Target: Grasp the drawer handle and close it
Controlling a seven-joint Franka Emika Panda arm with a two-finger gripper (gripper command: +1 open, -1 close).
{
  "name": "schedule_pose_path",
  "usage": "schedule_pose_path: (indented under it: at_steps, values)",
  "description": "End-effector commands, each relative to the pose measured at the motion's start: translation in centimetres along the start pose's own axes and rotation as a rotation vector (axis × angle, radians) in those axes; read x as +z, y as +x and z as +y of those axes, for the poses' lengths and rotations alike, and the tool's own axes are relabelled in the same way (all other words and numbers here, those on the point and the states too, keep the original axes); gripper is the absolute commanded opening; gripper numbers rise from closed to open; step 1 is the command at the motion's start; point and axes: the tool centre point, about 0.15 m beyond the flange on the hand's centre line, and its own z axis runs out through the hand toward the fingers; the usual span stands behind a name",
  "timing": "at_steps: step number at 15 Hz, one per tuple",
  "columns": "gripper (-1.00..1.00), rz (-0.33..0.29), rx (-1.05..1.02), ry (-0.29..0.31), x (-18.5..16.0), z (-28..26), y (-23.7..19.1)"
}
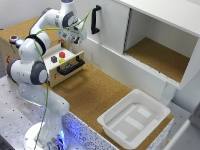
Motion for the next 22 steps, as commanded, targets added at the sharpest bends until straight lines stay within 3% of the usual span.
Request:
schedule_pose_path:
  at_steps: [1,5,11,15,17,22]
  values:
    - [1.0,0.043,0.069,0.066,2.2,1.8,-5.1]
    - [1.0,0.032,0.105,0.138,4.8,2.5,-6.8]
    - [1.0,0.019,0.088,0.199,9.6,0.8,-7.2]
    - [1.0,0.004,0.074,0.203,13.0,-0.2,-6.4]
    - [1.0,0.041,0.074,0.206,14.6,-0.3,-5.8]
    - [1.0,-0.032,0.037,0.201,18.8,-0.3,-4.9]
